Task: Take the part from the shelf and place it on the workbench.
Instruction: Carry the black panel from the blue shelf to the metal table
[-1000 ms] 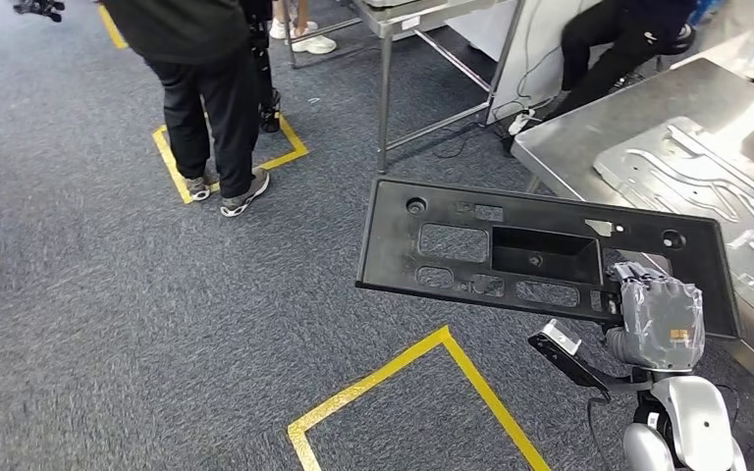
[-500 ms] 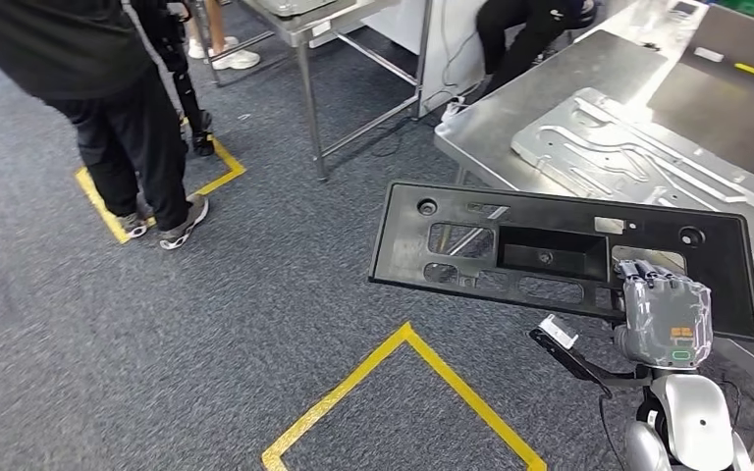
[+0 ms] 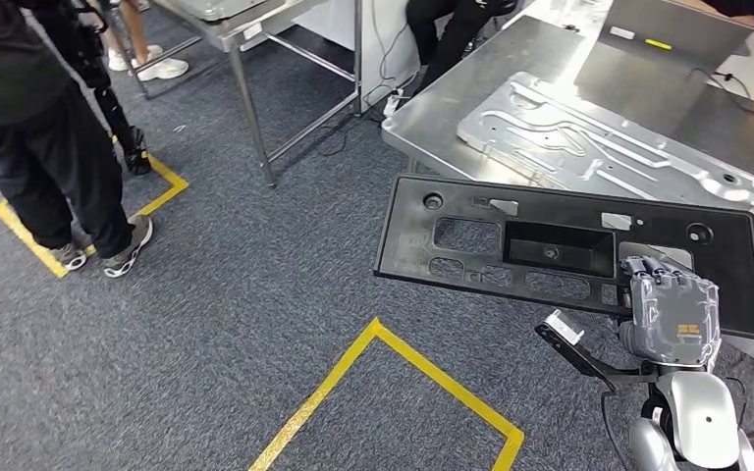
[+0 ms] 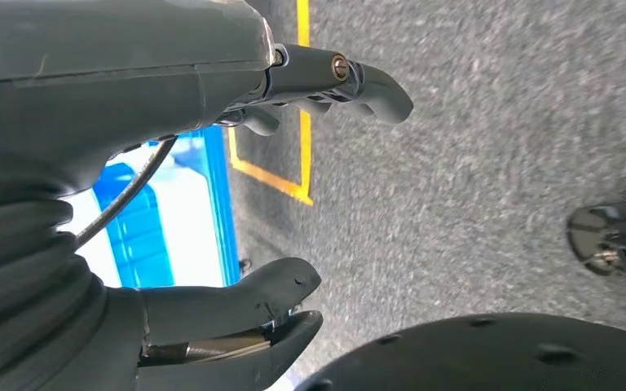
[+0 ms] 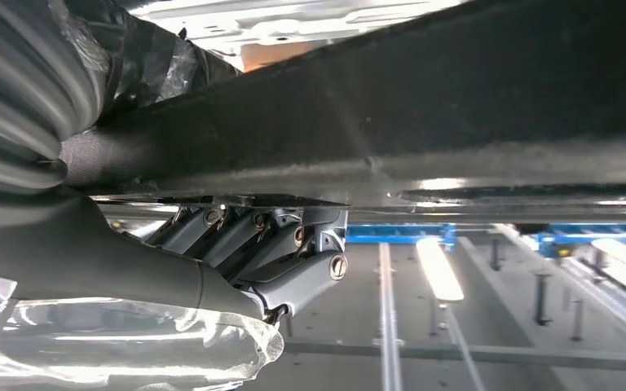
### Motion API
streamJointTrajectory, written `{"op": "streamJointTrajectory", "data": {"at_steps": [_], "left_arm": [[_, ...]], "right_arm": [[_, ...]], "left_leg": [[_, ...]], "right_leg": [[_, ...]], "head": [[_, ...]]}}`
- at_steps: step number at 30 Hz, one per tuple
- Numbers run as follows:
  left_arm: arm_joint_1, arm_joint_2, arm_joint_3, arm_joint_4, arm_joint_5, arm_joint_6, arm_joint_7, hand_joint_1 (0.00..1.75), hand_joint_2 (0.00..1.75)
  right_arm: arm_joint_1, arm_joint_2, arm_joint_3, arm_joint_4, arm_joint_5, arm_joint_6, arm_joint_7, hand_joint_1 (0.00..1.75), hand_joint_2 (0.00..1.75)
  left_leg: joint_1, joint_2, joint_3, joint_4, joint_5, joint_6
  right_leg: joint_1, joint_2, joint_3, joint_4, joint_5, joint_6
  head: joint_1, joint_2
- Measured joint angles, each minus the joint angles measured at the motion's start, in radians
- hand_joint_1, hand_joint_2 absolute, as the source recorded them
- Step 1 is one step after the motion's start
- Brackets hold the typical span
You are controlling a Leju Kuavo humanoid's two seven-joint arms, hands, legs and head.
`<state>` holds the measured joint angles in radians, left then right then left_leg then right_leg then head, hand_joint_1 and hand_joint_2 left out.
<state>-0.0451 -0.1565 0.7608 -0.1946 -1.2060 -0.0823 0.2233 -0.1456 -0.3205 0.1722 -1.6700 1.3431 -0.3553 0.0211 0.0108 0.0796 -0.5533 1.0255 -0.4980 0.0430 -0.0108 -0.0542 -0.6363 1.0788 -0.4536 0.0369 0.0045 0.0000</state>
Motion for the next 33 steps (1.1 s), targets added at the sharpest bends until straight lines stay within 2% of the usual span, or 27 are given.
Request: {"op": "streamJointTrajectory", "data": {"at_steps": [2,4,5,7,8,9,10,11,12,13,14,15,16,17,19,20,22,23,24,25,26,27,28,29,30,32,33], "left_arm": [[-0.001,-0.001,0.0,0.0,0.0,-0.002,0.0,0.0,1.75],[-0.004,-0.002,0.0,0.0,-0.001,-0.002,0.001,0.0,1.75],[-0.005,-0.003,0.0,0.0,-0.002,-0.002,0.001,0.0,1.75],[-0.005,-0.003,0.001,0.0,-0.003,-0.002,0.002,0.0,1.75],[-0.004,-0.003,0.002,0.0,-0.004,-0.002,0.002,0.0,1.75],[-0.003,-0.003,0.003,0.0,-0.004,-0.002,0.002,0.0,1.75],[-0.002,-0.003,0.003,0.0,-0.004,-0.002,0.002,0.0,1.75],[-0.002,-0.003,0.004,0.0,-0.004,-0.002,0.002,0.0,1.75],[-0.001,-0.003,0.004,0.0,-0.004,-0.002,0.002,0.0,1.75],[-0.001,-0.003,0.004,0.0,-0.004,-0.002,0.002,0.0,1.75],[0.0,-0.003,0.004,0.0,-0.004,-0.002,0.002,0.0,1.75],[0.001,-0.002,0.004,0.0,-0.004,-0.002,0.002,0.0,1.75],[0.001,-0.001,0.005,0.0,-0.004,-0.002,0.002,0.0,1.75],[0.001,-0.001,0.005,0.0,-0.004,-0.002,0.002,0.0,1.75],[-0.002,0.0,0.005,0.0,-0.004,-0.002,0.002,0.0,1.75],[-0.004,-0.001,0.005,0.0,-0.004,-0.002,0.002,0.0,1.75],[-0.006,-0.001,0.005,0.0,-0.004,-0.002,0.002,0.0,1.75],[-0.006,-0.001,0.005,0.0,-0.004,-0.002,0.002,0.0,1.75],[-0.005,-0.001,0.005,0.0,-0.004,-0.002,0.002,0.0,1.75],[-0.004,-0.001,0.005,0.0,-0.004,-0.002,0.002,0.0,1.75],[-0.003,-0.001,0.005,0.0,-0.004,-0.002,0.002,0.0,1.75],[-0.003,-0.001,0.005,0.0,-0.004,-0.002,0.002,0.0,1.75],[-0.003,-0.002,0.005,0.0,-0.004,-0.002,0.002,0.0,1.75],[-0.003,-0.002,0.005,0.0,-0.004,-0.002,0.002,0.0,1.75],[-0.003,-0.003,0.005,0.0,-0.004,-0.002,0.002,0.0,1.75],[-0.005,-0.003,0.005,0.0,-0.004,-0.002,0.002,0.0,1.75],[-0.006,-0.003,0.005,0.0,-0.004,-0.002,0.002,0.0,1.75]], "right_arm": [[0.0,-0.001,-0.001,0.0,-0.003,-0.001,0.0,1.69,1.75],[0.002,-0.002,-0.006,-0.001,-0.005,-0.003,0.0,1.69,1.75],[0.003,-0.003,-0.01,-0.002,-0.005,-0.004,0.0,1.69,1.75],[0.002,-0.004,-0.017,-0.004,-0.007,-0.006,0.002,1.69,1.75],[0.001,-0.004,-0.019,-0.004,-0.008,-0.007,0.003,1.69,1.75],[-0.001,-0.003,-0.02,-0.004,-0.009,-0.007,0.004,1.69,1.75],[-0.001,-0.003,-0.02,-0.004,-0.01,-0.007,0.004,1.69,1.75],[0.0,-0.002,-0.02,-0.004,-0.011,-0.006,0.004,1.69,1.75],[0.001,-0.002,-0.021,-0.004,-0.011,-0.006,0.003,1.69,1.75],[0.001,-0.002,-0.021,-0.004,-0.011,-0.006,0.003,1.69,1.75],[0.002,-0.002,-0.022,-0.004,-0.012,-0.006,0.003,1.69,1.75],[0.001,-0.002,-0.022,-0.004,-0.012,-0.006,0.003,1.69,1.75],[0.001,-0.002,-0.023,-0.004,-0.012,-0.006,0.003,1.69,1.75],[0.001,-0.002,-0.024,-0.004,-0.013,-0.006,0.004,1.69,1.75],[0.003,-0.002,-0.026,-0.004,-0.013,-0.006,0.003,1.69,1.75],[0.005,-0.003,-0.028,-0.004,-0.013,-0.006,0.003,1.69,1.75],[0.005,-0.006,-0.032,-0.004,-0.013,-0.007,0.003,1.69,1.75],[0.004,-0.007,-0.033,-0.004,-0.013,-0.006,0.003,1.69,1.75],[0.002,-0.008,-0.035,-0.003,-0.014,-0.006,0.003,1.69,1.75],[0.002,-0.008,-0.035,-0.002,-0.014,-0.006,0.003,1.69,1.75],[0.003,-0.008,-0.035,-0.002,-0.014,-0.006,0.003,1.69,1.75],[0.004,-0.008,-0.035,-0.001,-0.014,-0.006,0.003,1.69,1.75],[0.005,-0.008,-0.036,0.0,-0.014,-0.006,0.003,1.69,1.75],[0.005,-0.008,-0.037,0.0,-0.014,-0.006,0.003,1.69,1.75],[0.004,-0.008,-0.038,0.0,-0.015,-0.006,0.003,1.69,1.75],[0.003,-0.008,-0.039,0.0,-0.015,-0.006,0.003,1.69,1.75],[0.003,-0.008,-0.039,0.0,-0.015,-0.006,0.003,1.69,1.75]], "left_leg": [[-0.004,0.017,0.007,-0.002,-0.006,-0.011],[-0.005,0.036,0.016,-0.007,-0.01,-0.023],[-0.004,0.03,0.02,-0.004,-0.017,-0.029],[-0.002,-0.013,0.004,0.045,-0.051,-0.037],[0.0,-0.043,-0.024,0.104,-0.081,-0.039],[0.0,-0.061,-0.062,0.175,-0.113,-0.039],[0.0,-0.07,-0.099,0.239,-0.133,-0.039],[0.0,-0.074,-0.125,0.277,-0.136,-0.038],[0.0,-0.076,-0.131,0.273,-0.114,-0.036],[0.0,-0.081,-0.117,0.228,-0.075,-0.033],[0.0,-0.098,-0.09,0.157,-0.029,-0.028],[0.001,-0.119,-0.064,0.089,0.003,-0.023],[0.001,-0.136,-0.044,0.04,0.023,-0.019],[0.0,-0.147,-0.033,0.014,0.029,-0.015],[-0.003,-0.134,-0.026,0.006,0.027,-0.01],[-0.002,-0.122,-0.022,-0.001,0.03,-0.004],[0.003,-0.098,-0.011,-0.017,0.035,0.007],[0.003,-0.086,-0.008,-0.022,0.036,0.011],[0.003,-0.074,-0.006,-0.023,0.035,0.013],[0.002,-0.062,-0.006,-0.023,0.033,0.013],[0.002,-0.049,-0.005,-0.022,0.03,0.013],[0.003,-0.037,-0.003,-0.021,0.027,0.011],[0.003,-0.025,0.0,-0.021,0.023,0.009],[0.003,-0.014,0.005,-0.019,0.018,0.006],[0.001,-0.004,0.01,-0.018,0.013,0.002],[-0.005,0.013,0.017,-0.016,0.003,-0.011],[-0.008,0.022,0.021,-0.017,0.0,-0.017]], "right_leg": [[0.011,-0.024,0.025,-0.052,0.007,-0.013],[0.014,-0.001,0.025,-0.055,0.008,-0.026],[0.011,0.011,0.03,-0.062,0.01,-0.031],[0.004,0.033,0.041,-0.075,0.014,-0.044],[0.001,0.044,0.043,-0.077,0.015,-0.048],[0.001,0.056,0.043,-0.077,0.014,-0.052],[0.002,0.07,0.043,-0.076,0.013,-0.054],[0.003,0.085,0.044,-0.075,0.012,-0.055],[0.004,0.1,0.045,-0.073,0.011,-0.055],[0.005,0.115,0.047,-0.071,0.009,-0.054],[0.005,0.13,0.048,-0.068,0.006,-0.052],[0.006,0.143,0.048,-0.063,0.003,-0.049],[0.006,0.156,0.045,-0.059,0.0,-0.044],[0.004,0.166,0.042,-0.056,-0.002,-0.039],[0.0,0.188,0.038,-0.058,0.0,-0.025],[-0.001,0.184,0.038,-0.057,-0.001,-0.02],[0.001,0.133,0.02,-0.016,-0.027,-0.009],[0.0,0.098,-0.004,0.034,-0.054,-0.003],[-0.002,0.074,-0.038,0.098,-0.085,0.003],[-0.005,0.064,-0.072,0.159,-0.107,0.009],[-0.009,0.06,-0.095,0.198,-0.114,0.014],[-0.013,0.057,-0.101,0.201,-0.101,0.018],[-0.016,0.051,-0.085,0.165,-0.071,0.02],[-0.018,0.037,-0.052,0.098,-0.032,0.021],[-0.014,0.012,-0.018,0.031,-0.005,0.019],[-0.006,-0.019,0.022,-0.051,0.019,0.005],[-0.002,-0.019,0.022,-0.057,0.014,-0.004]], "head": [[0.0,0.0],[-0.001,0.0],[-0.001,0.0],[-0.002,0.0],[-0.003,0.0],[-0.003,0.0],[-0.003,0.0],[-0.003,0.0],[-0.003,0.0],[-0.003,0.0],[-0.003,0.0],[-0.003,0.0],[-0.003,0.0],[-0.003,0.0],[-0.003,0.0],[-0.003,0.0],[-0.001,0.0],[-0.001,0.0],[0.0,0.0],[0.0,0.0],[0.0,0.0],[0.0,0.0],[0.0,0.0],[0.0,0.0],[0.0,0.0],[-0.001,0.0],[-0.001,0.0]]}}
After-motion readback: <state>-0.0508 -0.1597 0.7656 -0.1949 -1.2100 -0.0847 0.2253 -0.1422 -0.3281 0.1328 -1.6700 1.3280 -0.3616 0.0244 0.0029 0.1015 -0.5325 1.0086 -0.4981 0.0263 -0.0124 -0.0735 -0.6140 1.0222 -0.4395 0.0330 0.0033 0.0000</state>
